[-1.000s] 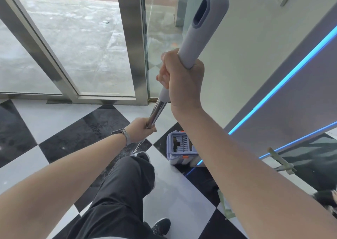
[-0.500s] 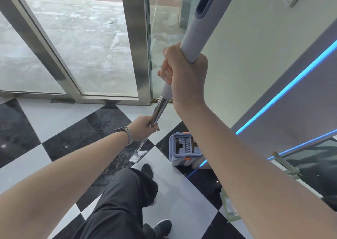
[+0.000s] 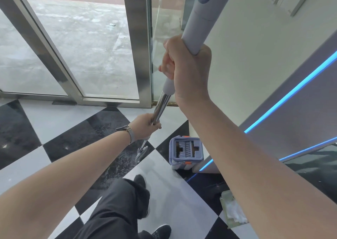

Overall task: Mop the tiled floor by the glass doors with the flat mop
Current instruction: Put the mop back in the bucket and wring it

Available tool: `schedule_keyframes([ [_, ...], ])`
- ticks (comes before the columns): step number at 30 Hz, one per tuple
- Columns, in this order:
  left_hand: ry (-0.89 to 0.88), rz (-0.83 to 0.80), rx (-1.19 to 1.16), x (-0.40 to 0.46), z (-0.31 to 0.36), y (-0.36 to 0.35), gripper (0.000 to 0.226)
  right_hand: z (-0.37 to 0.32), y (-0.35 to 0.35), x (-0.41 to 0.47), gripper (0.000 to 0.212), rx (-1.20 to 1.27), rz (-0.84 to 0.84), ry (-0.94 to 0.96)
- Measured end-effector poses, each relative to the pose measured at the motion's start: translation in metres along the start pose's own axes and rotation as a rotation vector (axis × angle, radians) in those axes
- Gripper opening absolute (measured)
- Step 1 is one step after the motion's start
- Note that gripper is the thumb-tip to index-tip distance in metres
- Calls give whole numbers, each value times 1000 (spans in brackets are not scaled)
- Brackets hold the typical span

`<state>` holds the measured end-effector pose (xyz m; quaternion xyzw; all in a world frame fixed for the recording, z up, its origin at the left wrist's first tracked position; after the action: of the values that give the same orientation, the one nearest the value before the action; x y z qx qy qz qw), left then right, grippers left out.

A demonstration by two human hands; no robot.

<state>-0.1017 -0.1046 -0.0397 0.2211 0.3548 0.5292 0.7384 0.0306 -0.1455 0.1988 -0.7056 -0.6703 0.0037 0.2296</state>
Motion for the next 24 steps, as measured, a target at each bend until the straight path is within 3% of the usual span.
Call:
schedule_keyframes([
  [13,-101,-53,116,11,10,7,21,-9,10,16,29,-18,-2,-2],
  [18,-174,-16,246,22,25,27,43,-31,2,29,41,-17,-106,53],
  [24,-280,-20,317,26,45,43,50,-53,-15,32,42,-57,-219,73],
])
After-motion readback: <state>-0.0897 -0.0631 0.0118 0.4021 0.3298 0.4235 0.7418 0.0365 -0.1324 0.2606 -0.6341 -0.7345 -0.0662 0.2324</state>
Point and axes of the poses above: each hand's wrist, its own x-axis towards the middle knuckle, its own y-axis out of the back of the hand, z = x × y, the point moved 2 cm from there along x, towards the middle knuckle, and after that the axes turned 5 degrees about y, right-handed, at the moved point
